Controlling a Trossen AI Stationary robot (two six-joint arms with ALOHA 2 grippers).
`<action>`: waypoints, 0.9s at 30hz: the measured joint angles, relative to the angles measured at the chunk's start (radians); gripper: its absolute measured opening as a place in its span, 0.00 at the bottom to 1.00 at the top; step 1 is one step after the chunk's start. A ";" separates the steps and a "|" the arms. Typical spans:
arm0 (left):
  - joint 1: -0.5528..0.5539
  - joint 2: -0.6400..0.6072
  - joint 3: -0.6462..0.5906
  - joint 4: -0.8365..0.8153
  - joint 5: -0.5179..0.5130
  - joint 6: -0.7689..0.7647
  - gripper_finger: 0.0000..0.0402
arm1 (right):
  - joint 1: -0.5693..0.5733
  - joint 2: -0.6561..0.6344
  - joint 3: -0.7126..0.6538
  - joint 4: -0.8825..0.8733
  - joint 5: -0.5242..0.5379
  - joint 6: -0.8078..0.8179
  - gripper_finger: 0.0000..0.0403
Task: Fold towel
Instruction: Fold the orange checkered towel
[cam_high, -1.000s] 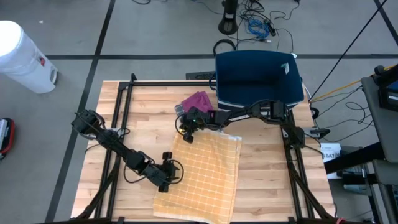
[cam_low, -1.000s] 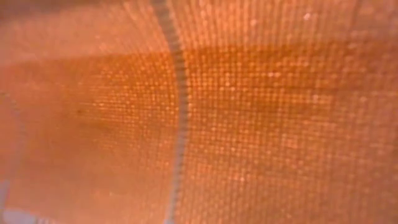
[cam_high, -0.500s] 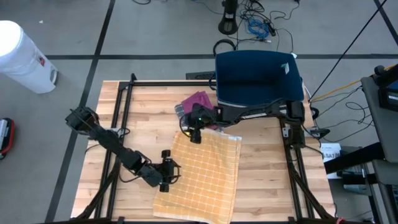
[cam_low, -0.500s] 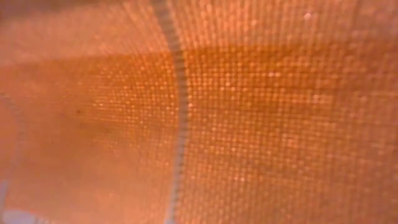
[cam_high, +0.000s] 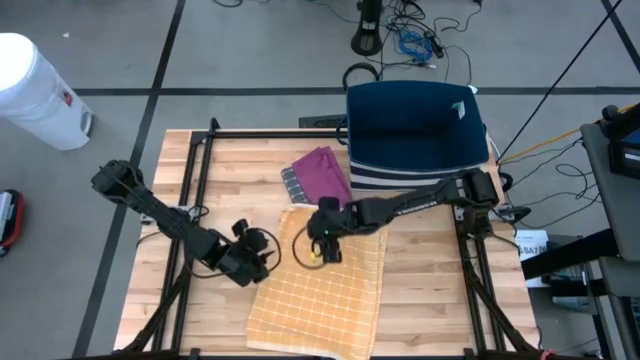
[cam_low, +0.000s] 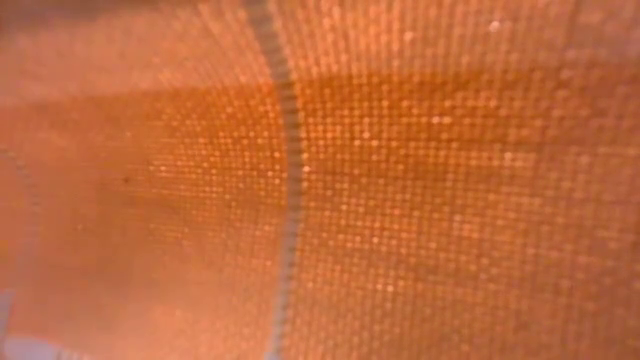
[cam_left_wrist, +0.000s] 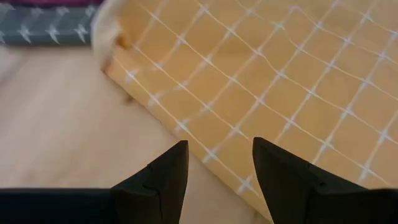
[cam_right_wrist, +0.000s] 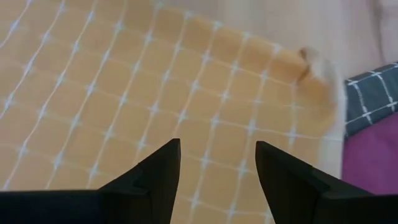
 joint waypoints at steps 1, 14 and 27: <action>0.003 0.000 -0.007 0.014 0.011 -0.005 0.46 | 0.015 0.000 0.000 -0.007 0.015 0.001 0.48; 0.089 0.003 -0.128 0.290 0.128 0.030 0.46 | 0.215 0.001 0.000 -0.205 0.131 0.279 0.48; 0.231 0.011 -0.295 0.632 0.317 0.085 0.46 | 0.410 0.002 -0.010 -0.450 0.273 0.685 0.48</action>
